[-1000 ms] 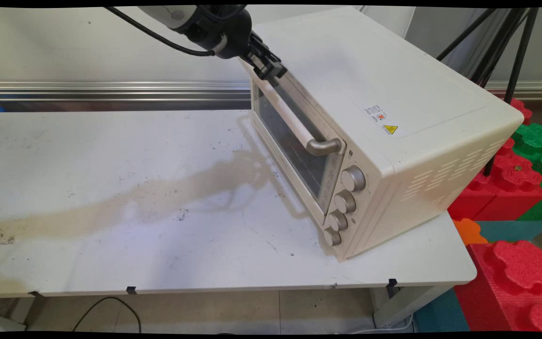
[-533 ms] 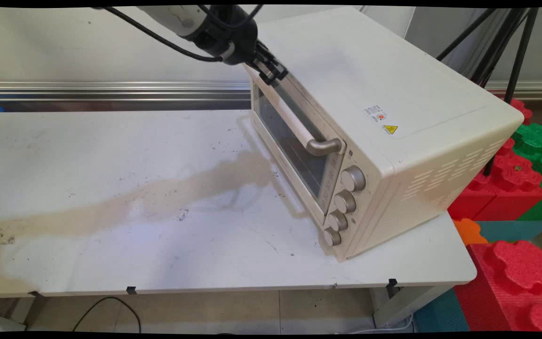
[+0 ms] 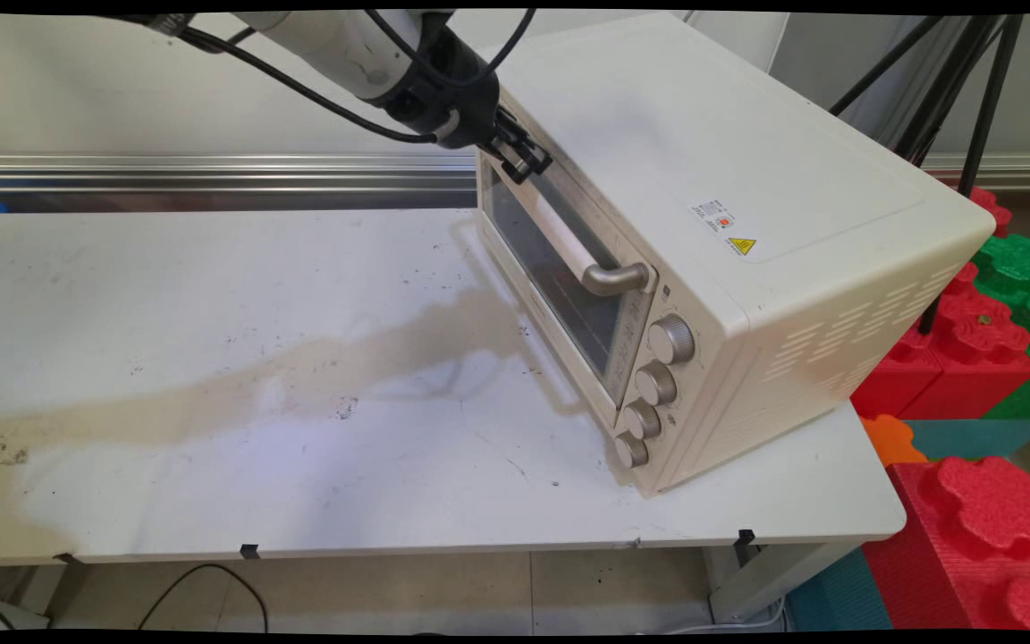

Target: Open the oven

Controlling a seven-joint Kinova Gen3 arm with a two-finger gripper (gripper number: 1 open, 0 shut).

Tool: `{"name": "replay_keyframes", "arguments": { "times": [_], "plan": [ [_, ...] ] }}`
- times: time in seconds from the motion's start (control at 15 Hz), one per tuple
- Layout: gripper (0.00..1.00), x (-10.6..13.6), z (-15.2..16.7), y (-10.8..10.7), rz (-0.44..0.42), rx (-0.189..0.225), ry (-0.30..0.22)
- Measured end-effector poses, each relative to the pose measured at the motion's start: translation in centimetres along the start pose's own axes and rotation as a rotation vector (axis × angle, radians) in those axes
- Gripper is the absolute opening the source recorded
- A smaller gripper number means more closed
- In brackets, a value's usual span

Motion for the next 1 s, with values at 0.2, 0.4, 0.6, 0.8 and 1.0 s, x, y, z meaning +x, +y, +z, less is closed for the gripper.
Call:
{"name": "replay_keyframes", "arguments": {
  "times": [0.2, 0.4, 0.6, 0.8, 1.0],
  "plan": [
    [0.00, -0.5, 0.4, 0.0, -0.010, -0.002, -0.011],
    [0.00, -1.1, 0.5, 0.0, -0.016, -0.004, -0.024],
    [0.00, -1.7, 0.4, -0.1, -0.021, -0.004, -0.040],
    [0.00, -2.4, 0.1, -0.2, -0.022, -0.004, -0.056],
    [0.00, -3.3, -0.4, -0.3, -0.021, -0.004, -0.078]
  ]
}}
